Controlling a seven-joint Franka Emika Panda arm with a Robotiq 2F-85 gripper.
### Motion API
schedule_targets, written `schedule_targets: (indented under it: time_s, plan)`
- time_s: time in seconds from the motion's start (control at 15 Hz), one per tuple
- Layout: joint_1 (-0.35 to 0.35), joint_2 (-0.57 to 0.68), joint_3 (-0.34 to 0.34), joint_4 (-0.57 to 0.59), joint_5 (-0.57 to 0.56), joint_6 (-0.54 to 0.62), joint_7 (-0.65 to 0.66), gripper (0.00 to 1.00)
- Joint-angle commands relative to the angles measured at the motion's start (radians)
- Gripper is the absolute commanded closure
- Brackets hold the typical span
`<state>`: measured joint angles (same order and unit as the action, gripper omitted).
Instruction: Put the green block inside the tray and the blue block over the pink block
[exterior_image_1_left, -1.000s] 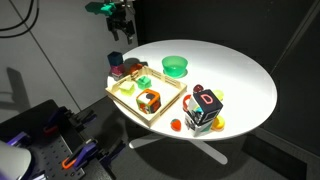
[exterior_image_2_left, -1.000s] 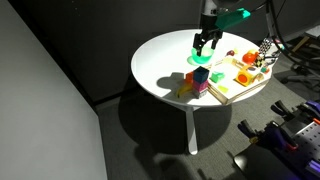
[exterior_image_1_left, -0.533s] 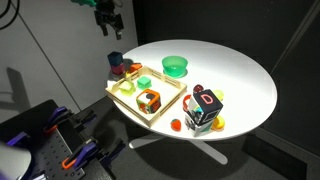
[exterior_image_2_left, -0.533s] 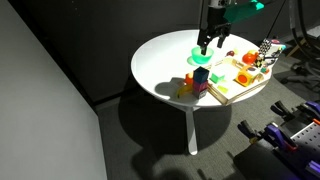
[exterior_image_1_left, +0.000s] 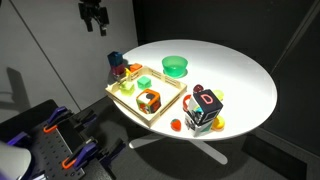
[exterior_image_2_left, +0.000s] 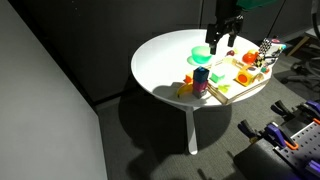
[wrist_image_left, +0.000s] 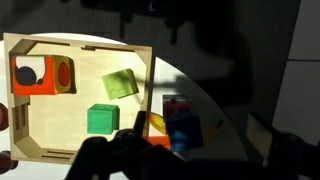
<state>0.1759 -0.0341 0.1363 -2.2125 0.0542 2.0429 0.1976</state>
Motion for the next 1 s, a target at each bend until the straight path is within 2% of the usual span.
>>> schedule_targets:
  time_s: [0.0,0.67,0.93]
  plan:
    - [-0.003,-0.089,0.016,-0.042,0.003,-0.046,0.014,0.0]
    - [-0.007,-0.215,0.046,-0.099,-0.012,-0.033,0.033,0.0]
    - [-0.007,-0.191,0.044,-0.078,0.001,-0.041,0.01,0.0]
